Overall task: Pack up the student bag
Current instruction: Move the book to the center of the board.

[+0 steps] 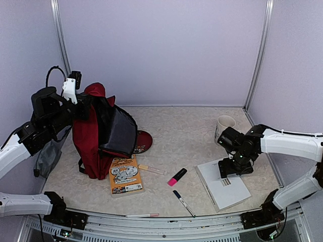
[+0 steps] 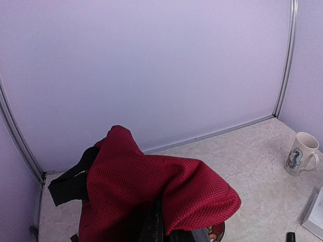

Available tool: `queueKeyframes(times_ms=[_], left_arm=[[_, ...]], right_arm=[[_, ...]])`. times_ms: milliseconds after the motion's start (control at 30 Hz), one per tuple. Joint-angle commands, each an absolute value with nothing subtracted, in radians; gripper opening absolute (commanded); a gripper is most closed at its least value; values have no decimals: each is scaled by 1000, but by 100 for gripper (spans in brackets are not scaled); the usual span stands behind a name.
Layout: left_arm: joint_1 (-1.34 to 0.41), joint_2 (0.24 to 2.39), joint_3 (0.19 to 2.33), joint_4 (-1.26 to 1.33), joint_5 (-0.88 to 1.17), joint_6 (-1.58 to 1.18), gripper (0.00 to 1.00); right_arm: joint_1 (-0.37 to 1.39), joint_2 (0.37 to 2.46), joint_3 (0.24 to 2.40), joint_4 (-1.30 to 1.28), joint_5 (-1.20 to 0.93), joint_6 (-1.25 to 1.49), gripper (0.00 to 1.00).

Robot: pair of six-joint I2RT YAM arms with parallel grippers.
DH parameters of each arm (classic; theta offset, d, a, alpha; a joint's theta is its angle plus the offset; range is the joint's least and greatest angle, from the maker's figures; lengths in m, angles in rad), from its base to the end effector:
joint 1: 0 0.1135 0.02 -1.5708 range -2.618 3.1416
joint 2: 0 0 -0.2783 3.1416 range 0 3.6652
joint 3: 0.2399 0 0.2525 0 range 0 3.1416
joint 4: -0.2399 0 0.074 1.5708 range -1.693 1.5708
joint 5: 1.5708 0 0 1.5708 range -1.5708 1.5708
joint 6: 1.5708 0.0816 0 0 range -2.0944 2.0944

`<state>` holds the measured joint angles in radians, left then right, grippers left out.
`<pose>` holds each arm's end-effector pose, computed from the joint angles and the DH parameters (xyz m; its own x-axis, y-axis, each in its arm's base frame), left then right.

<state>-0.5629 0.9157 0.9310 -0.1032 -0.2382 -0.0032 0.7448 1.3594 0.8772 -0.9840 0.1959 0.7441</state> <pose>0.2196 -0.1158 0.3845 -0.0753 0.0438 -0.9962 0.3196 0.9474 0.0175 0.1746 0.1393 0.1718 -0.9781 0.0018 -0.2079 0.0171 0.9973 -0.0717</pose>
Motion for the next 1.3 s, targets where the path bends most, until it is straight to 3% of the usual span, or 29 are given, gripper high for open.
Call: queueKeyframes(times_ms=[0,100,233,467,633,867,1033,1200,1267], left_arm=[[-555,919,919,-81,-214,-8,0],[-554,917,916,-81,-216,-7,0],[-554,915,915,-80,-214,-6,0],[-554,917,916,-81,-202,-6,0],[-554,922,915,-81,-201,-6,0],[-554,923,914,-83,-185,-6,0],[-554,931,915,-84,-174,-9,0],[-554,937,915,-84,-172,-9,0],[-554,939,915,-84,-169,-10,0]], right_arm=[[607,1245,784,-868,88,694,100],[536,1219,703,-741,-48,656,100],[509,1238,678,-719,-58,635,100],[546,1283,634,-375,-509,676,83],[652,1412,765,-299,-523,677,85],[627,1328,868,-604,-227,676,90],[634,1214,758,-737,-289,782,81],[788,1115,696,-756,-317,1003,67],[855,1110,660,-724,-354,1080,67]])
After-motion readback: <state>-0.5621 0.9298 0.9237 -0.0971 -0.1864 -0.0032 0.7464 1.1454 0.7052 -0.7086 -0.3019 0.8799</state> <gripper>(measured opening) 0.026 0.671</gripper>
